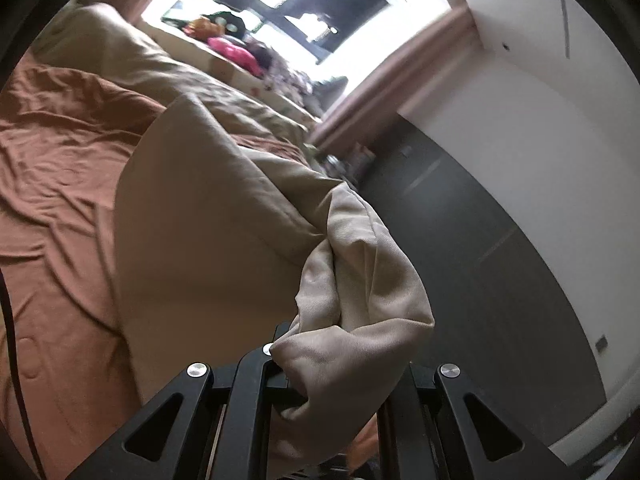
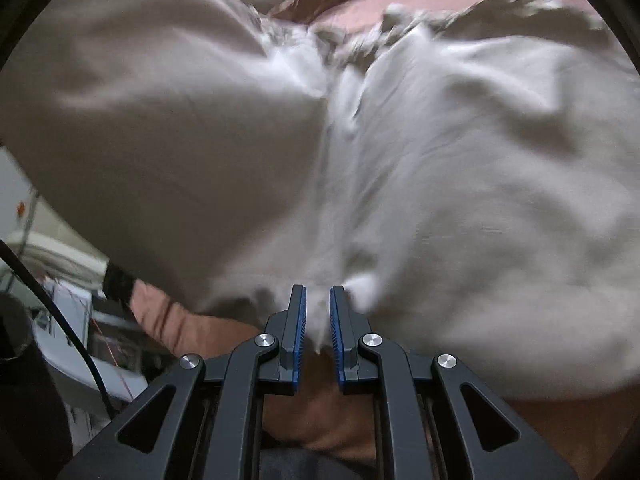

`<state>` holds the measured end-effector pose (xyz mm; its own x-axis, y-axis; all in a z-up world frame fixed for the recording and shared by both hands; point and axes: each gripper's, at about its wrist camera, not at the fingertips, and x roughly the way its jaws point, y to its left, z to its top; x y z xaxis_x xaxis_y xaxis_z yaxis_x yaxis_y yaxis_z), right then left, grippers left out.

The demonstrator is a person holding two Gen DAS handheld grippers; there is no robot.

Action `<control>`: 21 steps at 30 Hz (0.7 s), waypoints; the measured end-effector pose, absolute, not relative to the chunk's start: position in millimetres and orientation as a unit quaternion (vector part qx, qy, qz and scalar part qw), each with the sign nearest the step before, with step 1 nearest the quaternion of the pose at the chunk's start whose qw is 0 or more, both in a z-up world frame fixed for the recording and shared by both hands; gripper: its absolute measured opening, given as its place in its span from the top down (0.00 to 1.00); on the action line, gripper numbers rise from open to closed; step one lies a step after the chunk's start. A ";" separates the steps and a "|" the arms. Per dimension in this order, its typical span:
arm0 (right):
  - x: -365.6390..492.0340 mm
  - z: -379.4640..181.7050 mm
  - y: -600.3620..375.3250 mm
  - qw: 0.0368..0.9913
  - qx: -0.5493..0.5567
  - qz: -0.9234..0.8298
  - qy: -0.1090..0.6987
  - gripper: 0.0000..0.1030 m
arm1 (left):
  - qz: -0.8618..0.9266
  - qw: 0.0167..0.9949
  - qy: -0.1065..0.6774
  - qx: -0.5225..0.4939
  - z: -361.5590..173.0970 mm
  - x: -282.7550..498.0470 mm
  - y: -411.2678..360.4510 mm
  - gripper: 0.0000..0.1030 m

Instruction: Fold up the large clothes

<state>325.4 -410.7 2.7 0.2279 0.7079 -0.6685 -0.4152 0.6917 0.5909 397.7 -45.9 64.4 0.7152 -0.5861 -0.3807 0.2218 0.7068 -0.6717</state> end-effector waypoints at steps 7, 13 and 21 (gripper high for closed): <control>303.5 19.9 -546.7 0.813 0.251 0.297 0.434 0.14 | -0.272 0.852 0.352 -0.275 27.5 432.3 -132.9 0.90; 275.8 5.1 -625.1 0.822 0.286 0.241 0.429 0.14 | -0.277 0.811 0.453 -0.248 -56.1 455.5 -208.7 0.91; 265.2 -4.6 -657.6 0.817 0.324 0.209 0.430 0.14 | -0.287 0.796 0.477 -0.238 -89.6 451.8 -238.7 0.91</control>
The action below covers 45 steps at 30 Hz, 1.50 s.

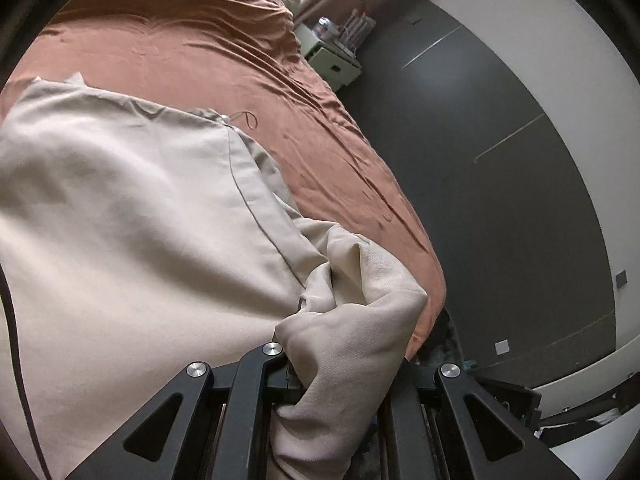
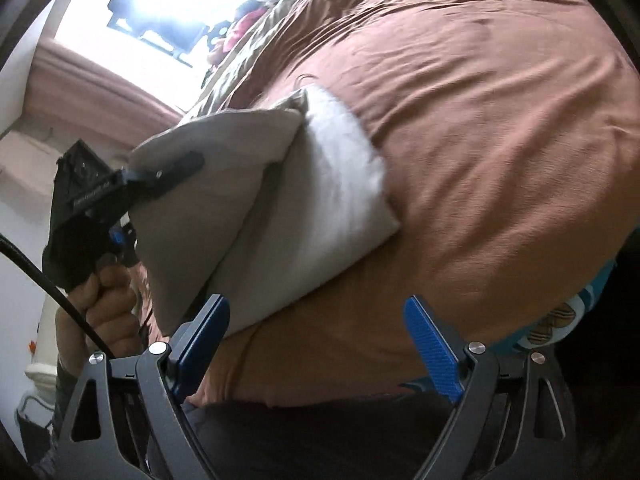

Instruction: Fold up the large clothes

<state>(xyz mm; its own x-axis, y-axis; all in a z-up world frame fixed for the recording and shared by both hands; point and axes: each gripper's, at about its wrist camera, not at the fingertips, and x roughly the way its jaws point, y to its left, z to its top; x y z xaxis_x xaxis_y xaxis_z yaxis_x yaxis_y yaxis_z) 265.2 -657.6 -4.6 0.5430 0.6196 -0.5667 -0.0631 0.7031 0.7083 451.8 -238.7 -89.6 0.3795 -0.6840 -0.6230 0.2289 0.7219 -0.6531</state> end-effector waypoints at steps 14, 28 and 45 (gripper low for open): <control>241.9 1.1 -684.5 0.818 0.361 0.182 0.410 0.14 | -0.343 0.760 0.524 -0.176 -105.0 460.8 -307.3 0.41; 284.3 -15.4 -631.2 0.800 0.331 0.233 0.443 0.14 | -0.238 0.820 0.487 -0.182 -69.5 458.9 -168.4 0.28; 310.3 20.6 -608.0 0.856 0.230 0.180 0.426 0.87 | -0.138 0.804 0.551 -0.177 -131.6 426.1 -63.8 0.28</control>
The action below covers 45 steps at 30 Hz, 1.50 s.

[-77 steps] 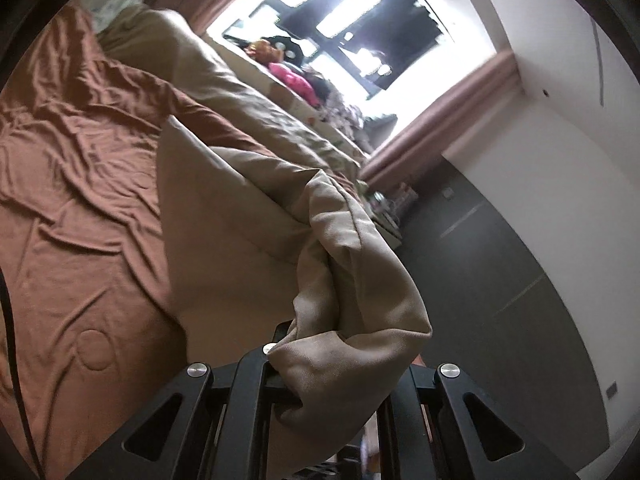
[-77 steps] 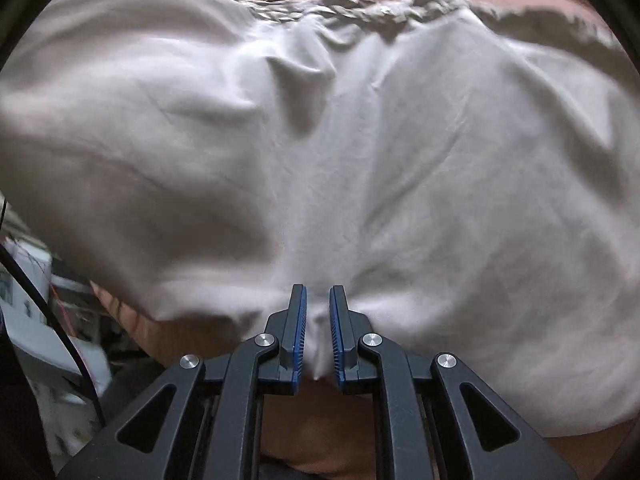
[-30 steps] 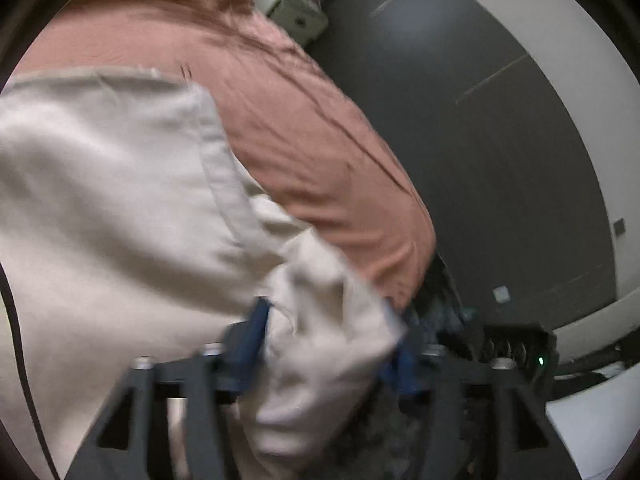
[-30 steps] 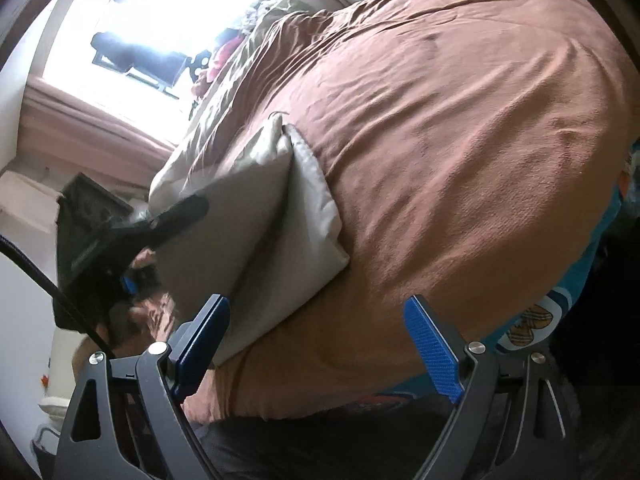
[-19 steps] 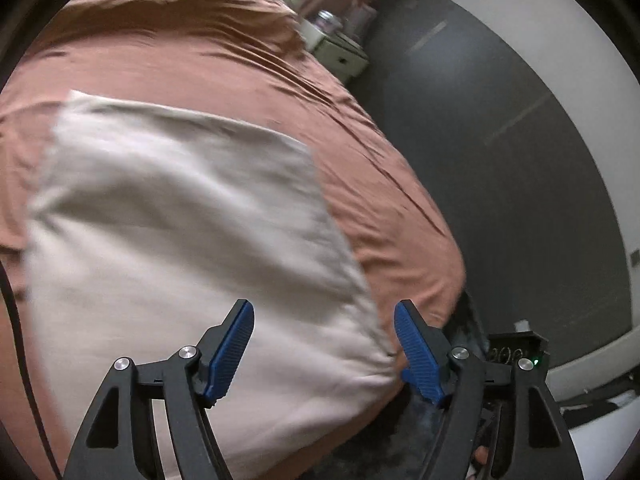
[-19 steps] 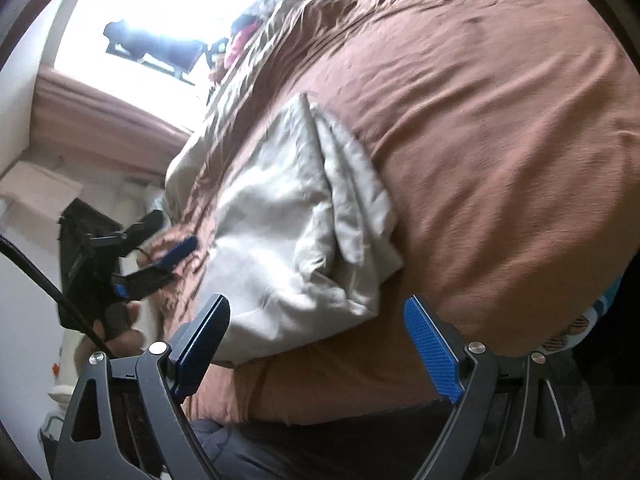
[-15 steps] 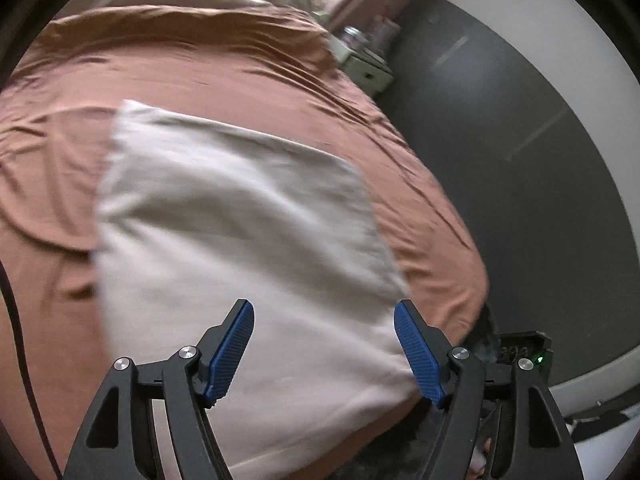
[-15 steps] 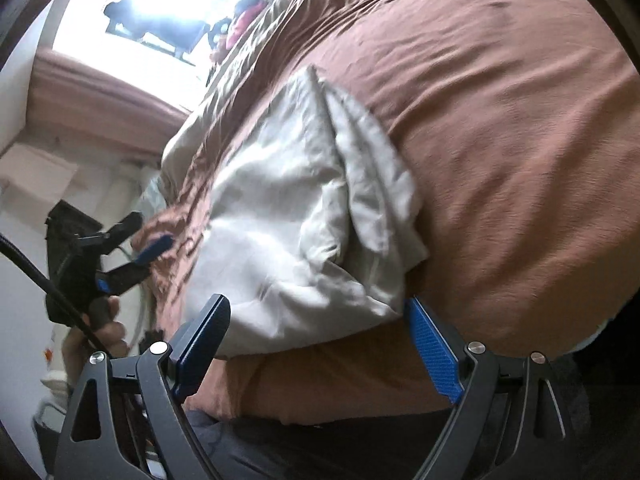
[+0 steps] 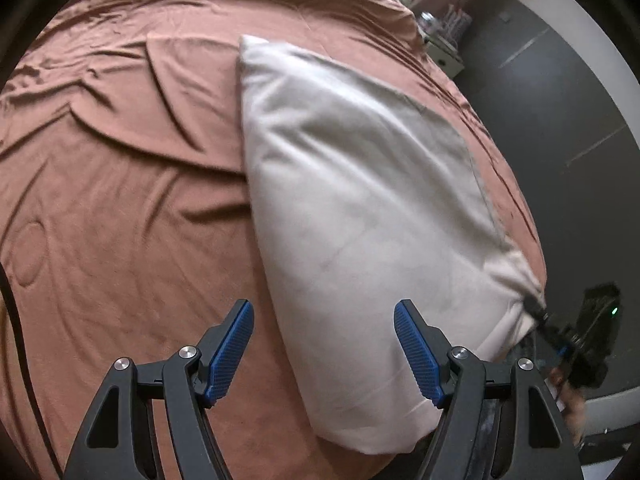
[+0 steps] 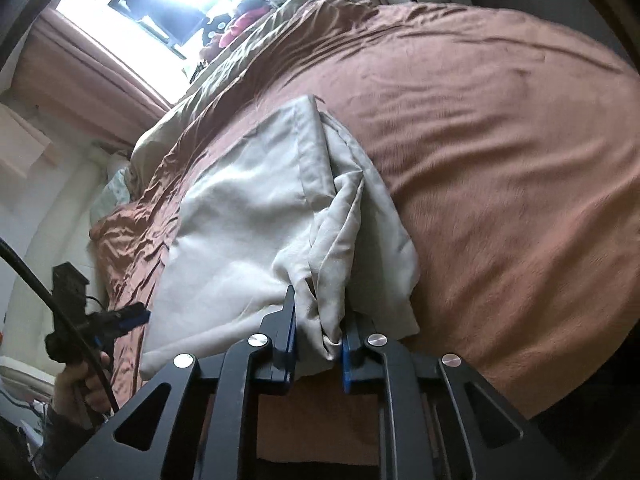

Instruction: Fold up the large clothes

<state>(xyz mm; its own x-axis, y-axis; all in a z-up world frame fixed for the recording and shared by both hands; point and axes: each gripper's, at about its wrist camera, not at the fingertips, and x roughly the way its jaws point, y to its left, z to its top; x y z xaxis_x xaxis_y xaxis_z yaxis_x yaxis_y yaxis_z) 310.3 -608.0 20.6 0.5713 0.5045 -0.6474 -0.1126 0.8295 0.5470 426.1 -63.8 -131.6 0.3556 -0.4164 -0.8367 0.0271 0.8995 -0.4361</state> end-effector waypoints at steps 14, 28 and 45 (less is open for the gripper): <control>331.8 -4.5 -609.8 0.845 0.242 0.172 0.446 0.88 | -0.175 0.797 0.554 -0.168 -137.1 420.5 -86.5 0.33; 373.5 -21.9 -619.5 0.819 0.251 0.218 0.469 0.14 | -0.152 0.774 0.555 -0.263 -161.0 433.3 -57.3 0.33; 363.2 -37.5 -596.8 0.791 0.277 0.242 0.489 0.82 | -0.170 0.758 0.554 -0.300 -161.1 420.4 -32.7 0.33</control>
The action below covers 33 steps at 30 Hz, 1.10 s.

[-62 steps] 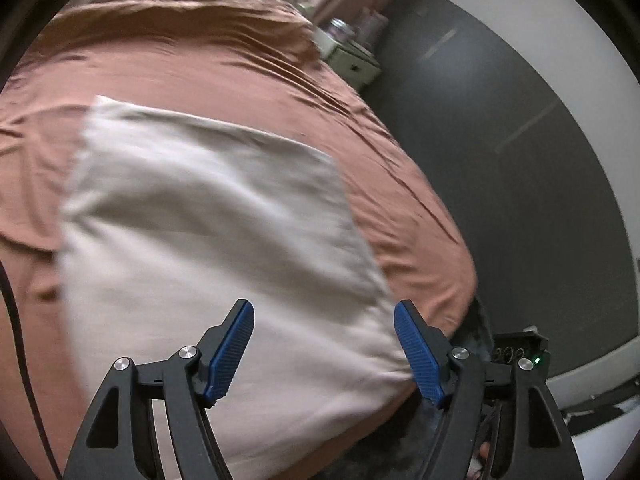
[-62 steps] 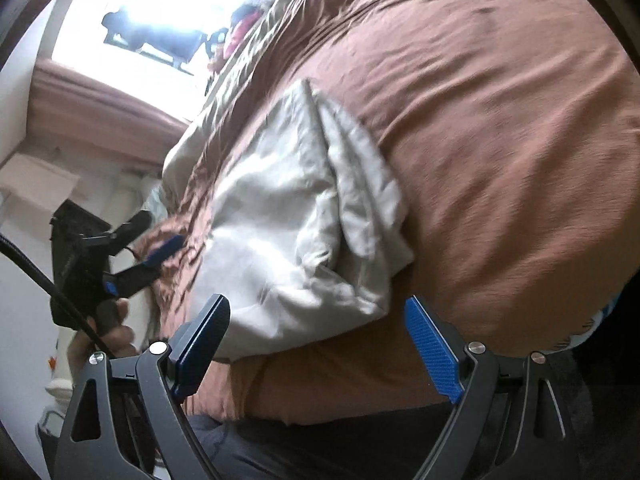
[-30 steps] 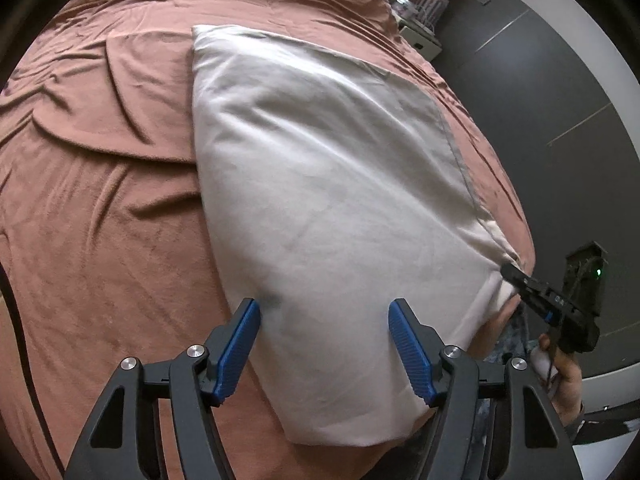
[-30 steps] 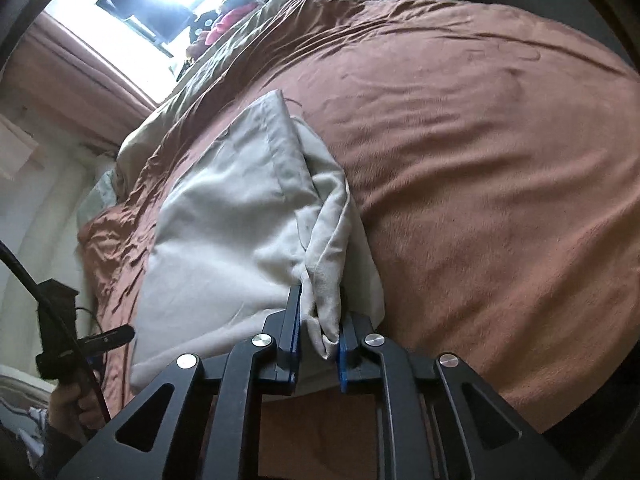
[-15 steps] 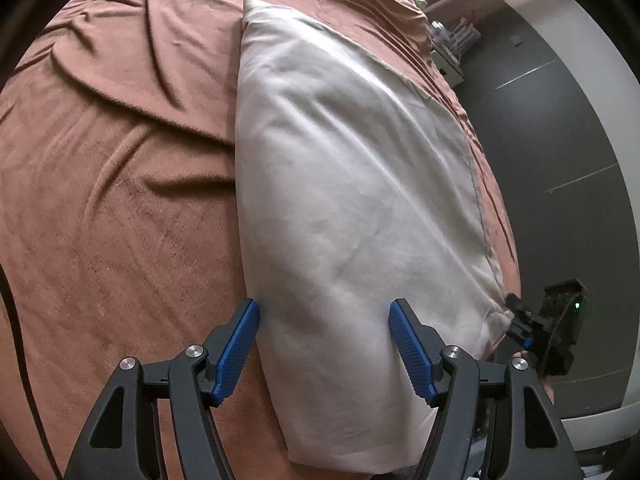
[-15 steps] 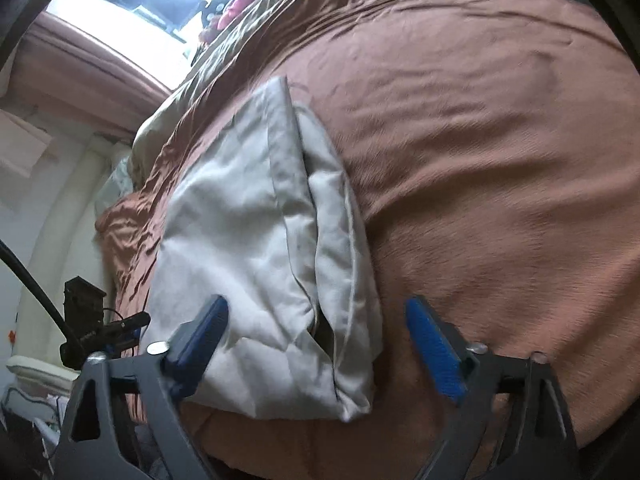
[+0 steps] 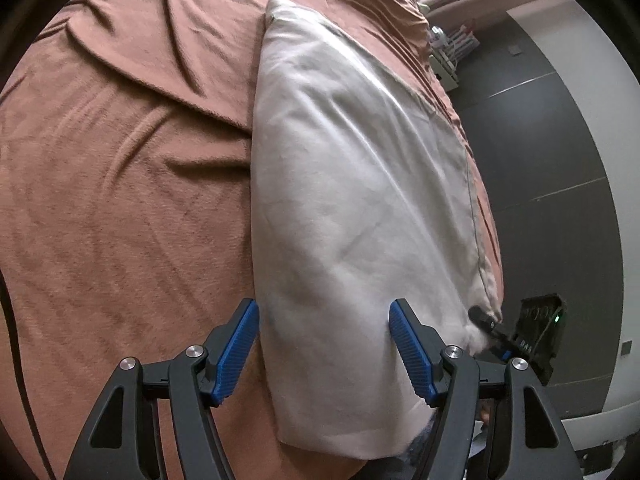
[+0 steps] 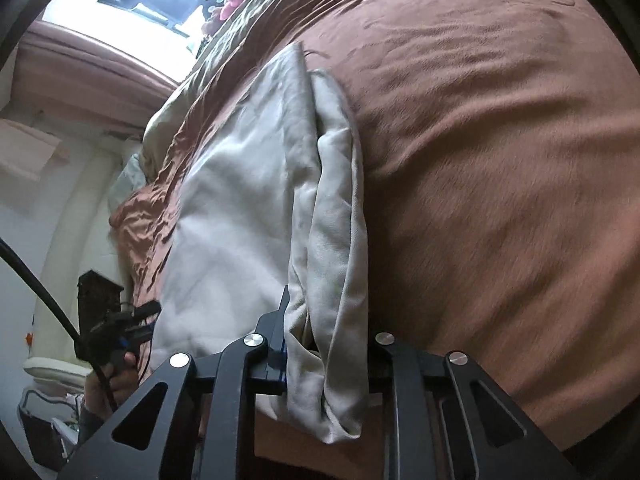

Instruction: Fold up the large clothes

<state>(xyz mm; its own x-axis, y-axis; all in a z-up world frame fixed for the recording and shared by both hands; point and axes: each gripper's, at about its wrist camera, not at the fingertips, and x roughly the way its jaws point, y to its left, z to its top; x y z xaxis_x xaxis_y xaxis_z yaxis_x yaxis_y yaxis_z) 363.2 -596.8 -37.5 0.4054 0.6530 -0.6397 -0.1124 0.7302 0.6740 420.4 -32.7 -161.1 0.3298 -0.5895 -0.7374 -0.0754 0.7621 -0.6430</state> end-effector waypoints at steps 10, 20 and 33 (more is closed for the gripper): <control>367.1 -32.6 -596.9 0.798 0.249 0.222 0.502 0.81 | -0.181 0.763 0.546 -0.296 -143.8 416.5 -26.6 0.33; 425.7 -39.8 -631.6 0.790 0.276 0.238 0.493 0.41 | -0.175 0.772 0.542 -0.282 -139.1 446.8 -29.2 0.33; 545.1 -83.0 -602.8 0.725 0.276 0.333 0.536 0.41 | -0.158 0.764 0.555 -0.288 -174.8 483.9 -26.1 0.33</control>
